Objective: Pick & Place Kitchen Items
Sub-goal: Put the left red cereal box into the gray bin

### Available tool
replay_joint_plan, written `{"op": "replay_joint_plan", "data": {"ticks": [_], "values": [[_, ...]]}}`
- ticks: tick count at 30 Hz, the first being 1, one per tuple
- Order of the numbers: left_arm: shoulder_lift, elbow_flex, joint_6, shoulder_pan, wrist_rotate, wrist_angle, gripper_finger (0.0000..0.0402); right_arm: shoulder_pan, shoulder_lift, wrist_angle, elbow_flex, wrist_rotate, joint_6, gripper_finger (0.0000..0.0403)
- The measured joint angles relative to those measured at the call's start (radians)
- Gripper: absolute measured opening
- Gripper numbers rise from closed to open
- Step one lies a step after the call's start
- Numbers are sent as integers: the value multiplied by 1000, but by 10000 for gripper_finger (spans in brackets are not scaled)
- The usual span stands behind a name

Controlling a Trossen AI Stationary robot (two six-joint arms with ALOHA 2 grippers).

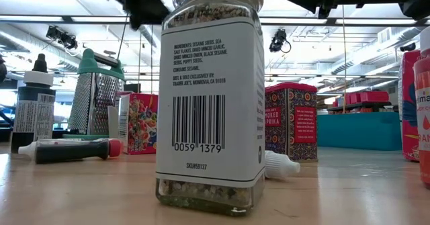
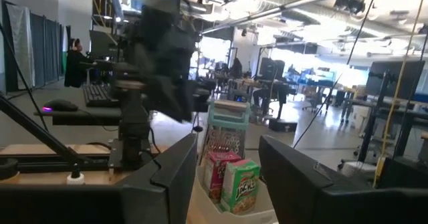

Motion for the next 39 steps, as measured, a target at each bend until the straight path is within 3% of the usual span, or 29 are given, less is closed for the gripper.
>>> {"op": "replay_joint_plan", "data": {"ticks": [3, 6, 11, 18, 24, 31, 39], "values": [[15, -3, 47, -66, 77, -7, 70, 0, 0, -11, 0, -1, 44, 173], [41, 1, 67, -122, 85, 10, 70, 0, 1, -19, 0, 0, 51, 173], [76, -3, -44, -166, 80, 20, 70, 0, 1, -26, 0, -8, 51, 173], [192, 1, -92, -153, 76, 56, 72, 0, 1, -41, 0, -6, 51, 173], [326, 5, -117, -76, 89, 65, 103, 0, 0, -39, 0, -7, 69, 173], [462, 5, -188, -35, 238, 76, 139, 0, 0, -48, 0, 0, 69, 173], [582, 5, -195, -36, 335, 96, 146, 0, 0, -47, 0, 0, 69, 173]]}}
